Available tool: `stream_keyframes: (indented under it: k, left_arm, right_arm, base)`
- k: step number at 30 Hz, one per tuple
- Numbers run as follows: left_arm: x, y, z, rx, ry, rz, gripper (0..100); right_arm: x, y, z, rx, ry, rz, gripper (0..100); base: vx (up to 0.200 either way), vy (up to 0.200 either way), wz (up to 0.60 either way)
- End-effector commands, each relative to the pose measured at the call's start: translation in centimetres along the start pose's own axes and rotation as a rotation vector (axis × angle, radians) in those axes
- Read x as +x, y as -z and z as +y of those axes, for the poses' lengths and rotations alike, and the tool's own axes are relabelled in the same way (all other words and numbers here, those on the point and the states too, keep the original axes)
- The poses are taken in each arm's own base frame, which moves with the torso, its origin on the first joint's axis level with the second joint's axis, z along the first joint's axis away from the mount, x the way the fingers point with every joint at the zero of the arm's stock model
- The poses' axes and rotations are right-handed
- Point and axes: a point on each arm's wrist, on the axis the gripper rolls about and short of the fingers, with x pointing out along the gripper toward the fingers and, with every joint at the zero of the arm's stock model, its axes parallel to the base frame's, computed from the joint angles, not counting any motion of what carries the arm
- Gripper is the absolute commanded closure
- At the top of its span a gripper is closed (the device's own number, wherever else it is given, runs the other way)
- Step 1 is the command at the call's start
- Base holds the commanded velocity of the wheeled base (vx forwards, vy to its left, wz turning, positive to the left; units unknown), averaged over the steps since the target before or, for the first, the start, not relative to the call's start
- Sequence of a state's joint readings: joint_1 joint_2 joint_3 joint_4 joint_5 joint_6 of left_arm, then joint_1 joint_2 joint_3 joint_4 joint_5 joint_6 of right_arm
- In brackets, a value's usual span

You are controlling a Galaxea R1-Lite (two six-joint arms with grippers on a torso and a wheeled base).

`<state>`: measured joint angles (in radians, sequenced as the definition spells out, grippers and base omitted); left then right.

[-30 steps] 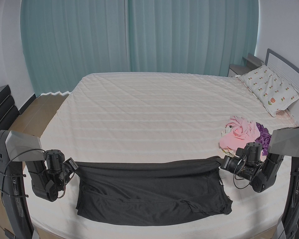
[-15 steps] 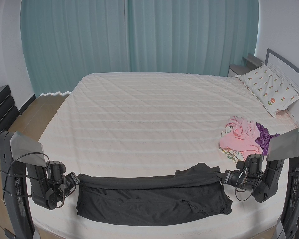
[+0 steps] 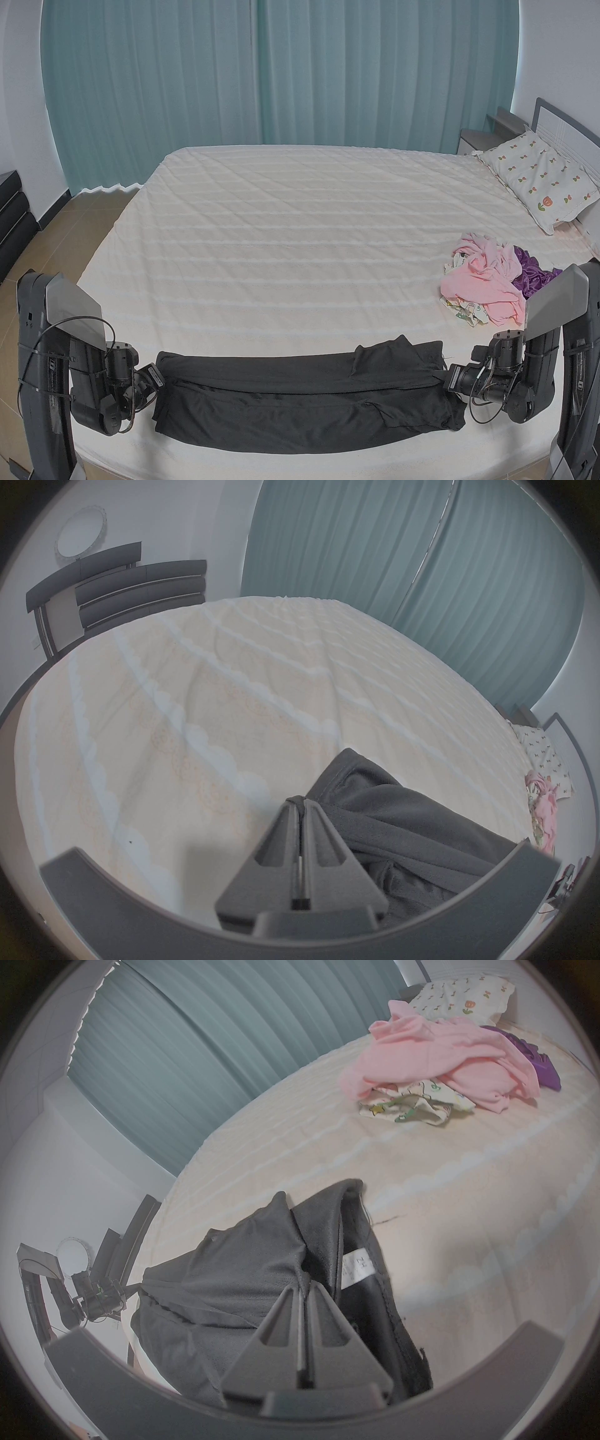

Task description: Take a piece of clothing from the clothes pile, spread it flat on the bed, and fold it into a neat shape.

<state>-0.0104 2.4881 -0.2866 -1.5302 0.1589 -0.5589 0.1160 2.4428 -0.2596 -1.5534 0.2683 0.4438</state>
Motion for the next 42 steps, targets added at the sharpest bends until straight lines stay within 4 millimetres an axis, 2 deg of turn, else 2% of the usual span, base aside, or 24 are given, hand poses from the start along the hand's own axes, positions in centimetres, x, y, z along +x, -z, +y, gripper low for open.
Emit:
stream_keyframes:
  k: [1, 2, 8, 13, 15, 21, 23, 26, 27, 28, 32, 37, 42]
  left_arm:
    - [0.2, 1.6, 0.6, 0.014, -0.017, 0.044, 0]
    - [0.1, 1.6, 0.6, 0.012, -0.018, 0.046, 0]
    - [-0.1, 1.6, 0.7, 0.008, -0.021, 0.049, 0]
    - [-1.2, 0.9, 0.6, -0.049, -0.010, 0.042, 0]
    - [-2.1, 0.1, 0.5, -0.113, 0.020, 0.034, 0]
    - [-4.6, -2.5, 1.0, -0.285, 0.097, 0.003, 0]
    - [-5.0, -3.1, 1.1, -0.315, 0.113, -0.008, 0]
    - [-7.2, -4.0, 0.6, -0.413, 0.193, -0.008, 0]
    - [-7.2, -4.0, 0.5, -0.415, 0.197, -0.006, 0]
    - [-7.6, -4.2, 0.1, -0.441, 0.239, 0.008, 0]
    - [-7.4, -3.8, -0.8, -0.478, 0.280, 0.046, 0]
    - [-6.8, -2.8, -1.2, -0.516, 0.271, 0.097, 0]
    - [-6.7, -2.2, -1.1, -0.525, 0.248, 0.118, 0]
  right_arm:
    - [0.2, 0.7, -0.4, 0.008, 0.010, 0.026, 100]
    - [0.2, 0.7, -0.4, 0.012, 0.010, 0.027, 0]
    - [0.1, 0.4, -0.2, 0.021, 0.006, 0.014, 0]
    - [-0.6, -0.8, 0.2, 0.094, -0.009, -0.037, 0]
    - [-1.1, -1.9, 0.6, 0.136, -0.032, -0.080, 0]
    - [-2.3, -3.4, 2.4, 0.163, -0.093, -0.140, 0]
    - [-2.3, -3.3, 2.9, 0.174, -0.108, -0.136, 0]
    - [-1.3, -2.2, 4.2, 0.196, -0.146, -0.083, 0]
    - [-1.2, -2.2, 4.2, 0.196, -0.146, -0.081, 0]
    - [-0.3, -1.9, 4.4, 0.194, -0.151, -0.072, 0]
    - [1.0, -0.6, 3.5, 0.205, -0.117, -0.025, 0]
    - [1.1, -1.1, 2.8, 0.220, -0.112, -0.040, 0]
    - [1.8, -0.6, 2.7, 0.215, -0.125, -0.015, 0]
  base:
    - [0.000, 0.000, 0.00]
    - [0.000, 0.000, 0.00]
    - [0.000, 0.000, 0.00]
    - [0.000, 0.000, 0.00]
    - [0.000, 0.000, 0.00]
    - [0.000, 0.000, 0.00]
    - [0.000, 0.000, 0.00]
    - [0.000, 0.000, 0.00]
    - [0.000, 0.000, 0.00]
    - [0.000, 0.000, 0.00]
    - [0.000, 0.000, 0.00]
    - [0.000, 0.000, 0.00]
    - [0.000, 0.000, 0.00]
